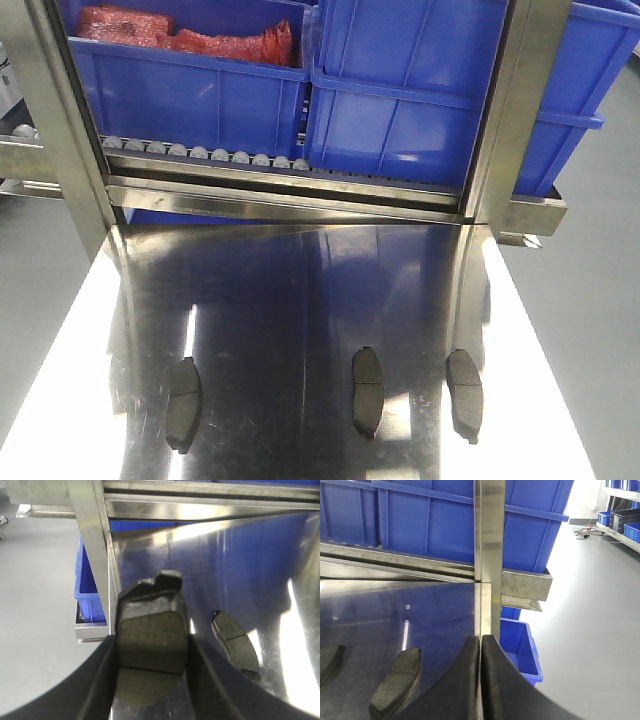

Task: Move and align brake pads A on conveyor
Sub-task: 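Lift the grasped brake pad off the table with the left gripper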

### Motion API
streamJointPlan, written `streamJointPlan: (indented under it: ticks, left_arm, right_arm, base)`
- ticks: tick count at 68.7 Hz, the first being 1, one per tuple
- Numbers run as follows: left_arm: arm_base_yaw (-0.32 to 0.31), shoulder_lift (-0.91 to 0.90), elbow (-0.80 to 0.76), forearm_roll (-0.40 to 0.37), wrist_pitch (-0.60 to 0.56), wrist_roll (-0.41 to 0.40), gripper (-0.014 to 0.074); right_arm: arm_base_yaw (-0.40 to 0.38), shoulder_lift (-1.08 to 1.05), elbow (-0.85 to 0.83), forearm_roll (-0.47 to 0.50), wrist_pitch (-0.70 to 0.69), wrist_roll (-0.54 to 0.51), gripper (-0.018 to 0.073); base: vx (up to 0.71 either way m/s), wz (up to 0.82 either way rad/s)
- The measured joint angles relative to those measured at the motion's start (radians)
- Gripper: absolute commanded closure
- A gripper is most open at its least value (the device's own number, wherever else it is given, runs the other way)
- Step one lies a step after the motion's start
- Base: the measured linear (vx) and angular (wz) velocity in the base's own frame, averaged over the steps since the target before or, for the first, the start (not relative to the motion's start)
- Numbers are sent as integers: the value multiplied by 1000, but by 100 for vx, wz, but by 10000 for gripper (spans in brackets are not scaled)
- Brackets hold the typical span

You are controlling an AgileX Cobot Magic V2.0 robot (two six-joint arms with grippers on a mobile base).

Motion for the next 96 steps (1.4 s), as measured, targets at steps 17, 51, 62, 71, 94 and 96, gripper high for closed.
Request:
streamJointPlan:
  ticks: [17,51,62,71,94,96]
  left_arm:
    - [0,-8,11,0,-6,1,602]
    - [0,-8,11,0,-11,3,602]
    - [0,-8,11,0,-11,3,602]
    - [0,-8,11,0,-11,3,602]
    - [0,-8,11,0,-11,3,602]
    - [0,-8,11,0,-11,3,602]
  right_arm:
    - [0,0,0,0,0,0,571]
    - [0,0,0,0,0,0,571]
    - [0,0,0,0,0,0,571]
    - [0,0,0,0,0,0,571]
    - [0,0,0,-11,-14,0,571]
    - [0,0,0,-13,-18,0,571]
  base:
    - [0,0]
    - [0,0]
    - [0,0]
    - [0,0]
    - [0,0]
    - [0,0]
